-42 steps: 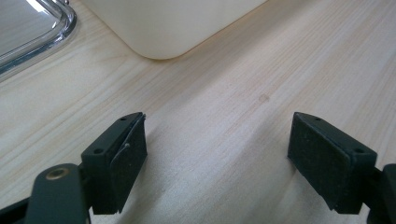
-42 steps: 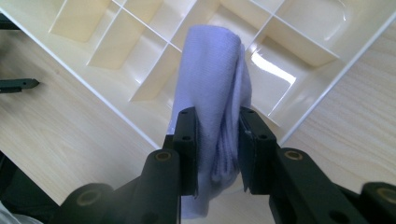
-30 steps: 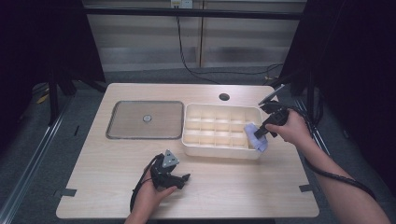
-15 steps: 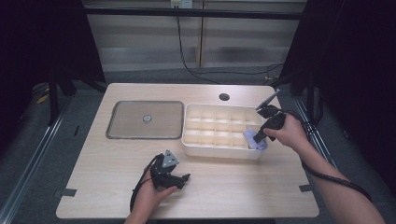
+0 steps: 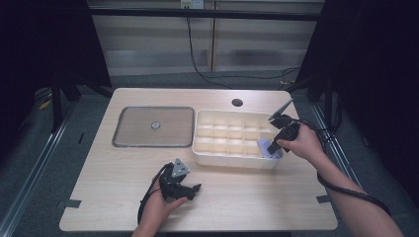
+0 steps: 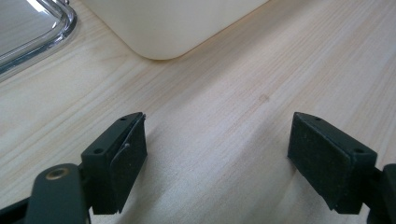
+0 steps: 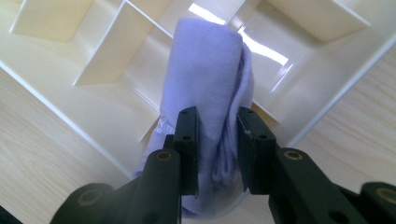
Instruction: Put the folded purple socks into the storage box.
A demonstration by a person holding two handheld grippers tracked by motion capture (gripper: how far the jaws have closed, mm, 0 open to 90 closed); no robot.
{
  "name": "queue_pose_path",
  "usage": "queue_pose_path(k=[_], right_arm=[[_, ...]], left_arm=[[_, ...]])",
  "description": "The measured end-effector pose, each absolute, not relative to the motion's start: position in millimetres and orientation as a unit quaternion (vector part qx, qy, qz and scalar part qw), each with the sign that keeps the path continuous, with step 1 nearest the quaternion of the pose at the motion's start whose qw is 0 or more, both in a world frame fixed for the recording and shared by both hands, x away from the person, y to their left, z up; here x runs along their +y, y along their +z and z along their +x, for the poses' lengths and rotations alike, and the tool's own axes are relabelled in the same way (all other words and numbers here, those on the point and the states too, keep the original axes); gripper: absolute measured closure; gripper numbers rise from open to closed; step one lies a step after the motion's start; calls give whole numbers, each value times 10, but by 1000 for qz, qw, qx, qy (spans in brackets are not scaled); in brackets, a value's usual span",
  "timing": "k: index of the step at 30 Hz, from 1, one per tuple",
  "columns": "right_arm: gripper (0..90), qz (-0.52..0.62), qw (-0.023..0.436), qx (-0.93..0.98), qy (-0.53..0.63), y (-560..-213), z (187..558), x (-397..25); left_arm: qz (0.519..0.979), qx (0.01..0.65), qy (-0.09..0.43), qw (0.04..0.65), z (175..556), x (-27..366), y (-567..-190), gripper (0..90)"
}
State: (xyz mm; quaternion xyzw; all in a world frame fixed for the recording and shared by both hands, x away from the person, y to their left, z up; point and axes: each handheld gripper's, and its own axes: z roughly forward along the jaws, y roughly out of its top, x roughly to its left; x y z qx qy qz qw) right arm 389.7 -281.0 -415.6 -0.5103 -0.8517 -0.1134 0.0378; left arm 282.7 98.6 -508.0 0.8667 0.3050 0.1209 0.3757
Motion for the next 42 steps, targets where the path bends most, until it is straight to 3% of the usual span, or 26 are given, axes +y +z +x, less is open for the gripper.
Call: queue_pose_path(k=[42], right_arm=[[715, -520, 14, -850, -88, -4315, 3834, -2705]], left_arm=[[866, 306, 121, 377, 2826, 983, -5082, 190]])
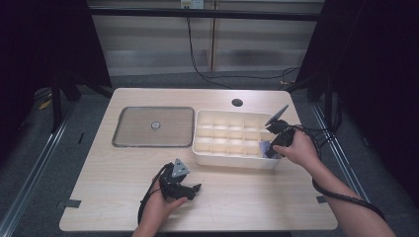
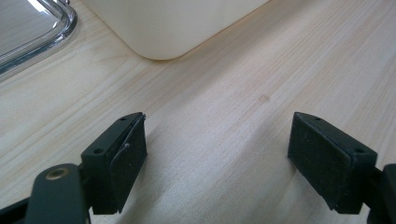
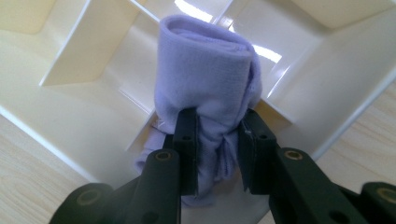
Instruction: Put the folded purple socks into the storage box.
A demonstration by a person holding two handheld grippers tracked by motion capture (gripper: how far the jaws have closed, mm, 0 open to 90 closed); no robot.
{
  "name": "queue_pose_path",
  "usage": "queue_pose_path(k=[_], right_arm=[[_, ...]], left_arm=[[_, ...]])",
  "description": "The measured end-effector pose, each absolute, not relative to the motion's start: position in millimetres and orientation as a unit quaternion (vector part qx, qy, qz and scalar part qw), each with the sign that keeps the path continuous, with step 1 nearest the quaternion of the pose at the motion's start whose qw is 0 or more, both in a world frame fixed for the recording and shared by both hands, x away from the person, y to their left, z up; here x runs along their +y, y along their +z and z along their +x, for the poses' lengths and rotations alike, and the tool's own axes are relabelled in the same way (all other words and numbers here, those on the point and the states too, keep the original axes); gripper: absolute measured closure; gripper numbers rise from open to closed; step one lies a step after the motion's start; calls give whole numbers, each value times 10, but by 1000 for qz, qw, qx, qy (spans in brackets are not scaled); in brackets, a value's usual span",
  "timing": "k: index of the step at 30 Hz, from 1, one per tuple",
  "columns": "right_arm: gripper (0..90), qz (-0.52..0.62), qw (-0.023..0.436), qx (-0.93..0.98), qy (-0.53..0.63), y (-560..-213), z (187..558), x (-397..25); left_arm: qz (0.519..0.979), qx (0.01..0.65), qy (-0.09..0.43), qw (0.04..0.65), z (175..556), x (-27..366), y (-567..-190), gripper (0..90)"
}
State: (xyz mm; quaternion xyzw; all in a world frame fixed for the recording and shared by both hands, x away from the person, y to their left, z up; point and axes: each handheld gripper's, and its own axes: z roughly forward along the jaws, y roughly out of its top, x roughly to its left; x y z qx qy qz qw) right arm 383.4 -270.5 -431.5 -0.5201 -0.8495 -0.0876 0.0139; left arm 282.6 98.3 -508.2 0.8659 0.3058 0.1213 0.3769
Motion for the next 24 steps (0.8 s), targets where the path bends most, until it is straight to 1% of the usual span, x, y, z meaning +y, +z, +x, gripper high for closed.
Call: queue_pose_path(k=[7, 14, 24], right_arm=[[713, -514, 7, -854, -74, -4320, 3844, -2672], [699, -518, 19, -851, -86, -4314, 3850, -2705], [640, -512, 16, -855, -82, -4210, 3852, -2683]], left_arm=[[866, 306, 121, 377, 2826, 983, -5082, 190], [866, 306, 121, 377, 2827, 983, -5082, 190], [866, 306, 121, 377, 2827, 983, -5082, 190]])
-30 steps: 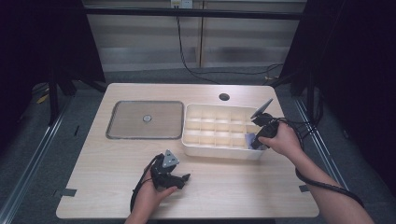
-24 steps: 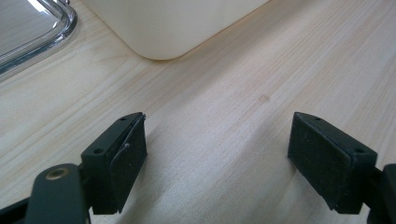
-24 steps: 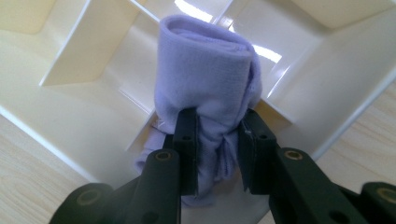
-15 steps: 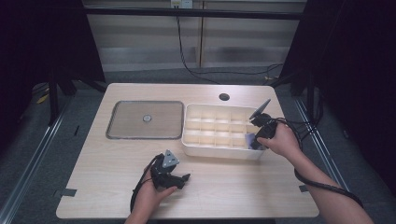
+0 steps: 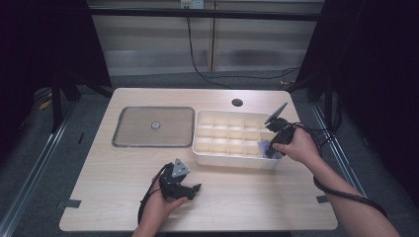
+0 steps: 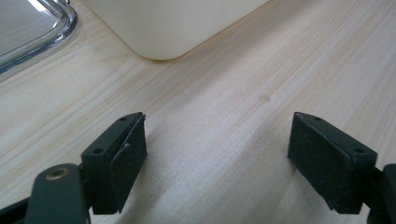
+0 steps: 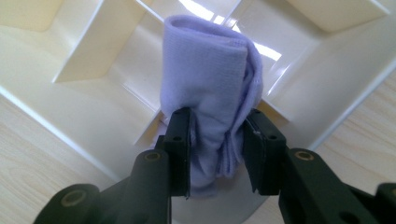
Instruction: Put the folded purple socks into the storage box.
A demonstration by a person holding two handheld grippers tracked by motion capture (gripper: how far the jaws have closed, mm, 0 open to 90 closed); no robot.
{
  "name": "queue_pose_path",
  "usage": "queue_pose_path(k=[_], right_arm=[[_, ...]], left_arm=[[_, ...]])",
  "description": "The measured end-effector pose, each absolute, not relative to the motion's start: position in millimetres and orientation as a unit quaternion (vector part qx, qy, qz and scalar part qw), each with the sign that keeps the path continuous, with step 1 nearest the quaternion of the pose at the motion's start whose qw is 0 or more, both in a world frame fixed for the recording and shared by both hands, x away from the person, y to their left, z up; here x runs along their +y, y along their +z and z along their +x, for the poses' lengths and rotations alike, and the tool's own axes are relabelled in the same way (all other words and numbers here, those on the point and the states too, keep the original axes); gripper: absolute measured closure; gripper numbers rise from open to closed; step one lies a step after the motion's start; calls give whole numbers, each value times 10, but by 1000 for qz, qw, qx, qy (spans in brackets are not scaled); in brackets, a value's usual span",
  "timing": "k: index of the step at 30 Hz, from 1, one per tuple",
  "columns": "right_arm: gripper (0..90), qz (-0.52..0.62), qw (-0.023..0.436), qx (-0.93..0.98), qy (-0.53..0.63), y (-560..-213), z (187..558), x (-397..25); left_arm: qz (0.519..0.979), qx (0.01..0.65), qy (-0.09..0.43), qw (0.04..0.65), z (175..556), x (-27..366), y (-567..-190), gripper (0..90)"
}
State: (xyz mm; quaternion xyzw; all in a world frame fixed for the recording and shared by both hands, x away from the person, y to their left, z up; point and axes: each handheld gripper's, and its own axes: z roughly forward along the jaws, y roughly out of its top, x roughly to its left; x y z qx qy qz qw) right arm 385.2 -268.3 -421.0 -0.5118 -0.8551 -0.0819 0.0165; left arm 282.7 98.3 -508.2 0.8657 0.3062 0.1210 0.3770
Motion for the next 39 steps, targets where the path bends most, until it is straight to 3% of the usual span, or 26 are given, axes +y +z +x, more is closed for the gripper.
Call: queue_pose_path(k=[31, 39], right_arm=[[644, -503, 0, -860, -91, -3703, 3980, -2668], [718, -494, 2, -866, -85, -3751, 4003, -2601]], left_arm=[[864, 308, 123, 379, 2827, 979, -5084, 190], [863, 308, 124, 380, 2827, 978, -5084, 190]])
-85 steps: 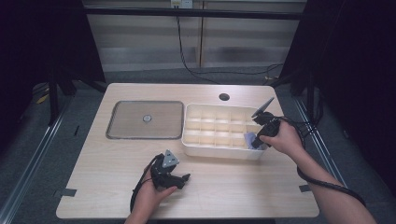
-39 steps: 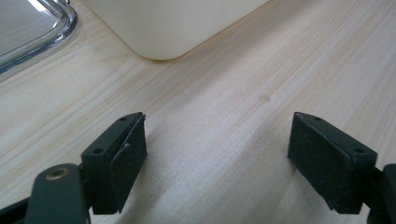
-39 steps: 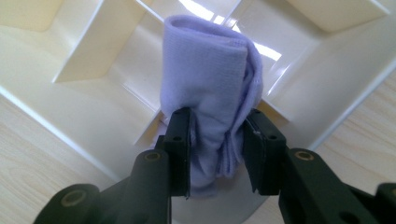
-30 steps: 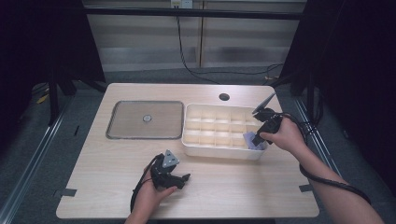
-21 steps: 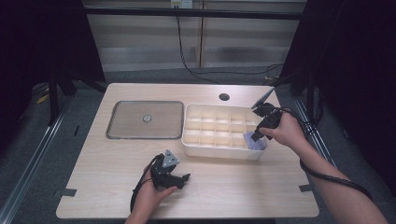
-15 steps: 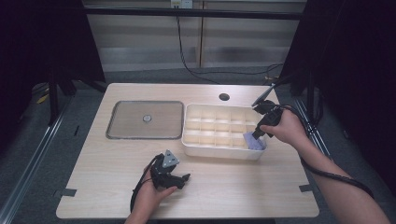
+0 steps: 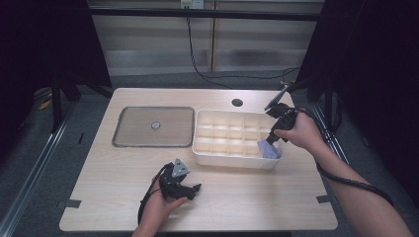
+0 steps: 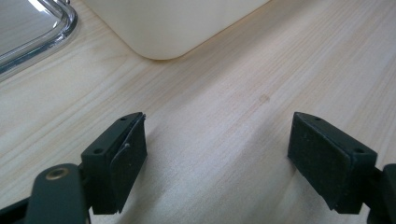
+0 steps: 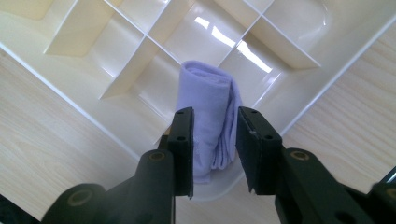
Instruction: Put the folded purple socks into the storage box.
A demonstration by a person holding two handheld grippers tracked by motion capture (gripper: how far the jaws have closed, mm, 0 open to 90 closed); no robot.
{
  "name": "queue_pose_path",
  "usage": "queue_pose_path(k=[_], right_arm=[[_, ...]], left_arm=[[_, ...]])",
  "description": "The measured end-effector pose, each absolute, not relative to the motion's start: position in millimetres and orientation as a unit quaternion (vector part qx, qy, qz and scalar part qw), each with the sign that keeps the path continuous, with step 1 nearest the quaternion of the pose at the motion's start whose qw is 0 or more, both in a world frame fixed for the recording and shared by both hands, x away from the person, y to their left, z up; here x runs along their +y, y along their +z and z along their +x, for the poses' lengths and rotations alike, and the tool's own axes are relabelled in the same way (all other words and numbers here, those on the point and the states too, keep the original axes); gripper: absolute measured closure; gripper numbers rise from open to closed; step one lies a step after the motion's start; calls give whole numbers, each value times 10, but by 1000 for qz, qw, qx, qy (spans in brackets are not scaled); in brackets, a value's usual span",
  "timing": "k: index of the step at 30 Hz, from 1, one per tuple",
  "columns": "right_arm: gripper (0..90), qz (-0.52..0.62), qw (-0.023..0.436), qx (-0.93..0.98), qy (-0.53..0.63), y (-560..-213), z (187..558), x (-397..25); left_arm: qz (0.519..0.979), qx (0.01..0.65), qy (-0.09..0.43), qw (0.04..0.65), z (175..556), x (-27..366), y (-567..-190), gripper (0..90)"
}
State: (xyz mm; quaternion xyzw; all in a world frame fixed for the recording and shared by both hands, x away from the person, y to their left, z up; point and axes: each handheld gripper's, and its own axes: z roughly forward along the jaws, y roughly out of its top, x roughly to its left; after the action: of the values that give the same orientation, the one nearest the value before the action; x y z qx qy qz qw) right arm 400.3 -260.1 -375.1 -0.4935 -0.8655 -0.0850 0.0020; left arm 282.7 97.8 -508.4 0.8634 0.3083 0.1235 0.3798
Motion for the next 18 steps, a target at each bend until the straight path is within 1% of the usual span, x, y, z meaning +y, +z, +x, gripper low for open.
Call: queue_pose_path(k=[6, 9, 13, 18], right_arm=[[859, -479, -2, -875, -72, -3772, 4010, -2552], [888, -477, -2, -876, -68, -3797, 4017, -2538], [891, -481, -8, -874, -70, -3845, 4021, -2531], [867, -488, -16, -869, -80, -3870, 4044, -2551]], left_arm=[[864, 308, 123, 380, 2827, 979, -5084, 190], [864, 308, 123, 380, 2827, 979, -5084, 191], [863, 308, 123, 380, 2827, 979, -5084, 190], [863, 308, 123, 380, 2827, 979, -5084, 190]])
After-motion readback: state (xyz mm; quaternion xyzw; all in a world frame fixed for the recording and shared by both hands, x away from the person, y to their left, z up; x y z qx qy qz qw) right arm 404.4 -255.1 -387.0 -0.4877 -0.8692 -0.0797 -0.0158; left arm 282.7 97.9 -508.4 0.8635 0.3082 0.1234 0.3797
